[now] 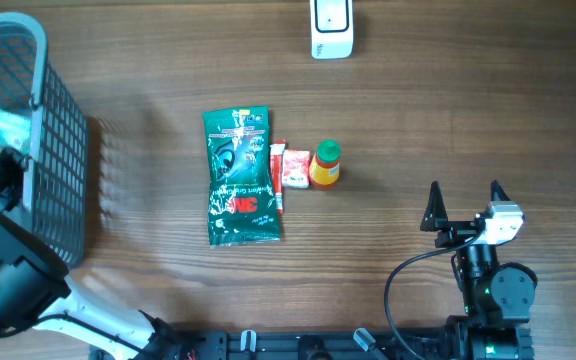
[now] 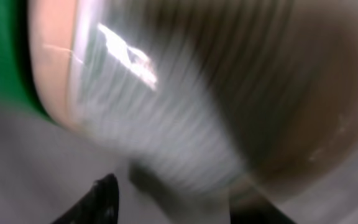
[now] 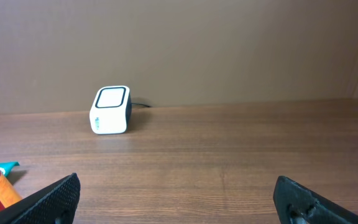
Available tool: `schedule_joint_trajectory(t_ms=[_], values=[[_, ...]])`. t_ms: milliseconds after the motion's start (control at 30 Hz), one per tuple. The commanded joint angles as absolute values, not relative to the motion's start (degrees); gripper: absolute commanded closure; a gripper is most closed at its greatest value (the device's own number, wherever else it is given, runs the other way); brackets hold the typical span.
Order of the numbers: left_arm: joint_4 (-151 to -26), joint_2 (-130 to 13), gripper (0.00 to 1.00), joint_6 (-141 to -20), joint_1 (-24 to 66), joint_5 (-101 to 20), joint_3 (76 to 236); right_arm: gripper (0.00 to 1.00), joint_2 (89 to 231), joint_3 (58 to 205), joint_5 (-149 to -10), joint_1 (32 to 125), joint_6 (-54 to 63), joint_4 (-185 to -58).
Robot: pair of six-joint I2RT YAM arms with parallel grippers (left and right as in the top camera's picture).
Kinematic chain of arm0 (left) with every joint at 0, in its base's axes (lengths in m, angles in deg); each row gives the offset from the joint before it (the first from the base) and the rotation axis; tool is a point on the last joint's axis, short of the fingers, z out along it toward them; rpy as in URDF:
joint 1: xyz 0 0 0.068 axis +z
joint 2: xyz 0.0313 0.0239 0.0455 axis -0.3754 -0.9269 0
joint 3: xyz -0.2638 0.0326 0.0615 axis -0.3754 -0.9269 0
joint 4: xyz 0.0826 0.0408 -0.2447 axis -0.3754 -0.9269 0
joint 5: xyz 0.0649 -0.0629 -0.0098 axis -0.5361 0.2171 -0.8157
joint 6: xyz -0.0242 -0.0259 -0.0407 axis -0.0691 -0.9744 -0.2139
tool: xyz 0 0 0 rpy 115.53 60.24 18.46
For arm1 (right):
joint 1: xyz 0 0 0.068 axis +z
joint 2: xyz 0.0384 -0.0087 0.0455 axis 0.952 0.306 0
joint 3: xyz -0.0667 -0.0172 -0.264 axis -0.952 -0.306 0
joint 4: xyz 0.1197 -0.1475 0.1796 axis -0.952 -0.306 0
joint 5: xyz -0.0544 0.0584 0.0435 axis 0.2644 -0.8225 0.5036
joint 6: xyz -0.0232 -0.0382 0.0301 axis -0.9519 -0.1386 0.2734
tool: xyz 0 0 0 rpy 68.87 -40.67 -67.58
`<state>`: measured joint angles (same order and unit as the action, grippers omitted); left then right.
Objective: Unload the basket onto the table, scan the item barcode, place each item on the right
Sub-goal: 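Grasp the green-lidded Knorr jar in the basket with left gripper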
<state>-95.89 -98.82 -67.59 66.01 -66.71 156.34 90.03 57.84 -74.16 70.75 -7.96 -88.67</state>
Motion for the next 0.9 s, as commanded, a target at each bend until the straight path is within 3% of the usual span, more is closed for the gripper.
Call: schedule_joint_trajectory(t_ms=[0,233,400,433,467,867], values=[[-99.2,-98.9,0.59,-70.7,65.8,-62.9,155.9,0.00,89.9,57.8,-74.9,71.0,-8.4,-88.6],[-103.4,-97.8,0.45,-76.0,65.8,-62.8,155.9,0.00,89.9,57.8,-74.9,71.0,-8.5,-88.6],[-103.2,-94.4,0.18,-76.1,65.8,-61.7,155.9,0.00,89.9,57.8,-74.9,71.0,-8.5,-88.6],[-102.8,-93.2,0.04,-76.1,65.8,-61.7,155.9,0.00,89.9,57.8,-74.9,71.0,-8.5,-88.6],[-102.3,-91.7,0.00,-76.2,65.8,-61.7,155.9,0.00,89.9,57.8,-74.9,71.0,-8.5,-88.6],[-92.4,-81.8,0.00,-76.1,65.8,-65.4,155.9,0.00,89.9,57.8,-74.9,71.0,-8.5,-88.6]])
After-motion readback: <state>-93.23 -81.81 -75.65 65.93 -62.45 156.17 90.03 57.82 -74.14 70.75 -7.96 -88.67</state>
